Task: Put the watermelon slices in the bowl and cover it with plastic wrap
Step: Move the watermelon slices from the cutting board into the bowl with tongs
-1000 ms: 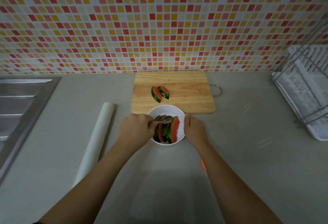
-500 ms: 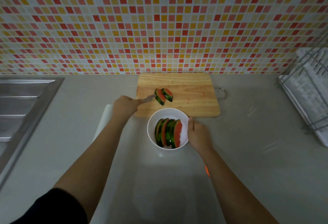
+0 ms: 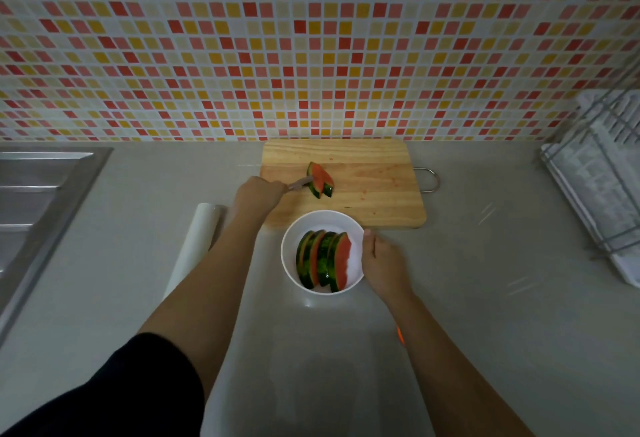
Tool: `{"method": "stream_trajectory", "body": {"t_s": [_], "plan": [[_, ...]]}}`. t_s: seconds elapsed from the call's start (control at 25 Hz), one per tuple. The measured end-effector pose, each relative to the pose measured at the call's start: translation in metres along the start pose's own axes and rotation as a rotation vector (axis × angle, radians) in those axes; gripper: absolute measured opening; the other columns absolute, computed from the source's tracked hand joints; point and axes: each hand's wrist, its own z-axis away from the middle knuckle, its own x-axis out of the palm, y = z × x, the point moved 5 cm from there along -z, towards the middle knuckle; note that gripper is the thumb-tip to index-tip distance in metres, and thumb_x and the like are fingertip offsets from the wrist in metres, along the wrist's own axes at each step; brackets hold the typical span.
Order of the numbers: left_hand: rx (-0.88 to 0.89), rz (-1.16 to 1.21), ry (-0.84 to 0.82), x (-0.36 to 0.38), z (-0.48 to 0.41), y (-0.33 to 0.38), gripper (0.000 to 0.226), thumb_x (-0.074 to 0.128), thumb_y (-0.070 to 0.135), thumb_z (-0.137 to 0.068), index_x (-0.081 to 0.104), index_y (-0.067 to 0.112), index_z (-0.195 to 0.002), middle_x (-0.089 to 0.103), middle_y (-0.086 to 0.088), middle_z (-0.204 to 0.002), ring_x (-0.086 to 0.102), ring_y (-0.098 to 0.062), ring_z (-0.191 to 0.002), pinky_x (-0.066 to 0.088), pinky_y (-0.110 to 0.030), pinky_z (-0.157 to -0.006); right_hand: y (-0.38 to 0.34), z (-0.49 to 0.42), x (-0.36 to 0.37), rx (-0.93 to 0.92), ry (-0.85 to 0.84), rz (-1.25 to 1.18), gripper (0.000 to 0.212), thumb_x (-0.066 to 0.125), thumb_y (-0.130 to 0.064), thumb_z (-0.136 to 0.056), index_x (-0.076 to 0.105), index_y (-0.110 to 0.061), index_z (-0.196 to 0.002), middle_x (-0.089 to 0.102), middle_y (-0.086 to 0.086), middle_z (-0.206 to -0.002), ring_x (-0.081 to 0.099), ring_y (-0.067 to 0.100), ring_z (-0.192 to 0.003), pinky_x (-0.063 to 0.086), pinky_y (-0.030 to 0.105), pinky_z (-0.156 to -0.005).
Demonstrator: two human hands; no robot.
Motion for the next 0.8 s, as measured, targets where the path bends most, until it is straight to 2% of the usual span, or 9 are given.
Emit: {"method": "stream_trajectory", "body": {"t_s": [0.08,0.16,0.24,0.32,0.44,0.56,0.68,0.8], "plan": [[-0.009,0.041,0.008,0.000,0.001,0.003,0.026,0.059,0.029,-0.080,0.068,0.005,-0.083,0.067,-0.008,-0.084,0.064,-0.025,-0.082,0.043,-0.029,-0.066,0.001,0.000,0.001,0.014,-0.002,-0.022,0.055,0.026,-0.036,-0.099,0.048,-0.015,-0.053,0.049,0.000,-0.050,0.049,0.012,-0.050,0.029,0.024,-0.046],[-0.061,0.183,0.003,-0.002,0.007,0.000,0.019,0.062,0.021,-0.080,0.069,0.003,-0.076,0.063,-0.006,-0.072,0.056,-0.019,-0.063,0.039,-0.026,-0.055,0.003,-0.001,0.002,0.020,0.004,-0.031,0.055,0.026,-0.037,-0.099,0.050,-0.014,-0.054,0.049,0.000,-0.050,0.049,0.013,-0.051,0.030,0.025,-0.046],[-0.096,0.286,-0.009,-0.008,0.017,-0.005,0.022,0.063,0.018,-0.081,0.072,-0.001,-0.087,0.055,-0.006,-0.064,0.042,-0.017,-0.050,0.031,-0.026,-0.048,0.004,-0.001,0.001,0.018,0.014,-0.035,0.056,0.027,-0.037,-0.099,0.049,-0.014,-0.053,0.050,0.000,-0.050,0.050,0.013,-0.051,0.031,0.025,-0.046],[-0.074,0.326,-0.013,-0.021,0.033,-0.008,0.024,0.064,0.020,-0.081,0.072,-0.001,-0.089,0.052,-0.006,-0.062,0.036,-0.017,-0.048,0.028,-0.027,-0.046,0.004,-0.002,0.001,0.010,0.021,-0.035,0.055,0.027,-0.036,-0.099,0.051,-0.010,-0.057,0.049,-0.002,-0.051,0.051,0.016,-0.054,0.031,0.026,-0.049],[0.050,0.278,-0.012,-0.041,0.074,-0.015,0.020,0.071,0.024,-0.078,0.074,0.005,-0.074,0.055,-0.004,-0.057,0.039,-0.014,-0.044,0.031,-0.025,-0.044,0.006,-0.002,0.002,0.027,0.034,-0.060,0.051,0.027,-0.036,-0.098,0.054,-0.009,-0.063,0.051,-0.001,-0.056,0.051,0.021,-0.063,0.032,0.027,-0.060],[0.219,0.031,-0.056,-0.044,0.122,-0.022,0.016,0.072,0.029,-0.077,0.075,0.017,-0.067,0.057,0.008,-0.049,0.049,-0.005,-0.047,0.035,-0.021,-0.044,0.008,-0.001,0.002,0.063,0.045,-0.108,0.051,0.028,-0.038,-0.098,0.058,-0.010,-0.067,0.055,0.005,-0.067,0.051,0.022,-0.069,0.034,0.028,-0.066],[0.323,-0.341,-0.061,-0.016,0.147,-0.010,0.027,0.062,0.038,-0.082,0.075,0.015,-0.079,0.067,-0.002,-0.068,0.062,-0.015,-0.065,0.047,-0.025,-0.055,0.008,0.000,0.002,0.054,0.040,-0.132,0.055,0.027,-0.038,-0.098,0.059,-0.009,-0.065,0.057,0.005,-0.066,0.054,0.022,-0.068,0.037,0.028,-0.063],[0.383,-0.528,-0.035,0.007,0.156,0.006,0.038,0.054,0.041,-0.086,0.071,0.007,-0.088,0.067,-0.009,-0.081,0.063,-0.024,-0.073,0.052,-0.031,-0.064,0.006,0.001,0.001,0.037,0.042,-0.116,0.057,0.026,-0.037,-0.099,0.058,-0.010,-0.061,0.055,0.002,-0.059,0.053,0.019,-0.062,0.034,0.026,-0.053]]}}
